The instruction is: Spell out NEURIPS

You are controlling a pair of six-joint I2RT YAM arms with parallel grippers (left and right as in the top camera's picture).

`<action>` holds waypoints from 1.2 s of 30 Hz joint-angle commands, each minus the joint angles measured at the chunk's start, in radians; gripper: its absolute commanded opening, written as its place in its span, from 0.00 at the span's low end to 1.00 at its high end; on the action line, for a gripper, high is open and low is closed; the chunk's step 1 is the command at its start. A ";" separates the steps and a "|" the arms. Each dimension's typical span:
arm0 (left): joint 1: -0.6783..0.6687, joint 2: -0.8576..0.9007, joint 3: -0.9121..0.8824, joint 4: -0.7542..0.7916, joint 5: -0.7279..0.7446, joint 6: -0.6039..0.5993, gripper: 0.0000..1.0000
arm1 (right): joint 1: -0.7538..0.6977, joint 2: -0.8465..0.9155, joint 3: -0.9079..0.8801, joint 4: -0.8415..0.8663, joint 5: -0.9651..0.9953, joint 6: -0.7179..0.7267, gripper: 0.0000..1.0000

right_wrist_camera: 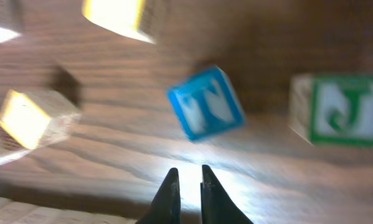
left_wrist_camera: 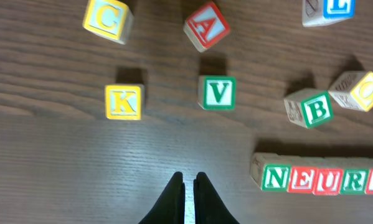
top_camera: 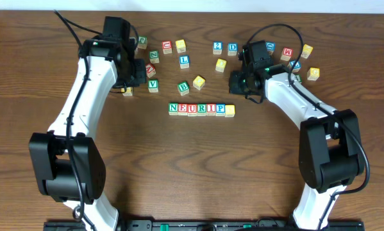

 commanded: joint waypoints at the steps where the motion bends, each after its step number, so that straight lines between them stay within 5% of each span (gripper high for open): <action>1: 0.018 0.008 -0.002 0.010 -0.013 -0.009 0.08 | 0.026 0.011 0.018 0.044 -0.053 0.023 0.04; 36: 0.018 0.009 -0.034 0.017 -0.013 -0.016 0.08 | 0.143 0.145 0.099 -0.013 -0.149 0.050 0.01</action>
